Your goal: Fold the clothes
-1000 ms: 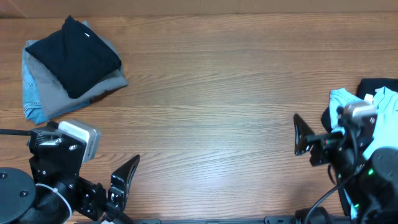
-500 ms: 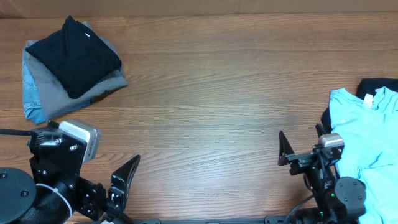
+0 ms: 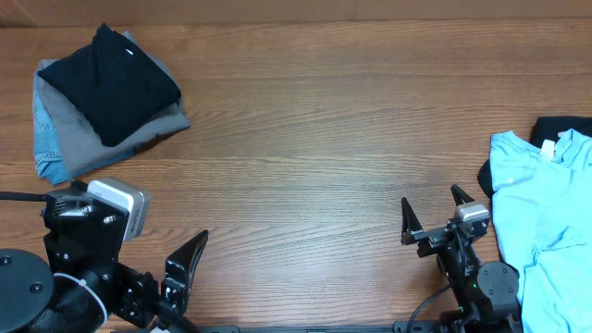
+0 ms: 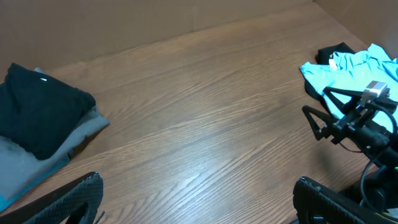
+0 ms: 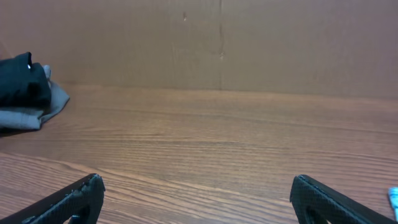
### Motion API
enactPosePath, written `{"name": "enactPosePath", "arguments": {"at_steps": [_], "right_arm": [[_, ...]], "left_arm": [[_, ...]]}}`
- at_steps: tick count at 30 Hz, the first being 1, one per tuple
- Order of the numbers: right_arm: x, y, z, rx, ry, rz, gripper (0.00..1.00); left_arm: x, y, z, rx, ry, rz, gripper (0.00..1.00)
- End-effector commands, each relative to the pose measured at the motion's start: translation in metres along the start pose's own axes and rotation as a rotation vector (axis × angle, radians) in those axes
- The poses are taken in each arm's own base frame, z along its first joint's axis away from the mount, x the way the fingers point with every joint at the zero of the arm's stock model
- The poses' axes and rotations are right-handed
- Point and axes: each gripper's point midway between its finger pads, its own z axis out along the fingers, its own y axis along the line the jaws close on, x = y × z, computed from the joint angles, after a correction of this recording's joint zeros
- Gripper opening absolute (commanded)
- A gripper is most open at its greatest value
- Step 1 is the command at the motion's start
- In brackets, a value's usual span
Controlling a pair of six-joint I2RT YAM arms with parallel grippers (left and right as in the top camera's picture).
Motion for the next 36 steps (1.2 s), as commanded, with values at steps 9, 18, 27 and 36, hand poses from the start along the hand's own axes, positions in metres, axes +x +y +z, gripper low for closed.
{"name": "enactPosePath", "arguments": {"at_steps": [9, 18, 27, 36], "right_arm": [[-0.0019, -0.0015, 0.0046, -0.001, -0.077, -0.012, 1.0], [-0.0017, -0.0015, 0.0047, -0.001, -0.077, -0.012, 1.0], [-0.0018, -0.0015, 0.0047, -0.001, -0.077, -0.012, 1.0], [-0.0018, -0.0015, 0.0047, -0.001, -0.077, -0.012, 1.0]], "left_arm": [[-0.0012, 0.0012, 0.0006, -0.009, -0.003, -0.013, 1.0], [-0.0012, 0.0012, 0.0006, -0.009, -0.003, -0.013, 1.0], [-0.0012, 0.0012, 0.0006, -0.009, -0.003, -0.013, 1.0], [-0.0012, 0.0012, 0.0006, -0.009, -0.003, -0.013, 1.0]]}}
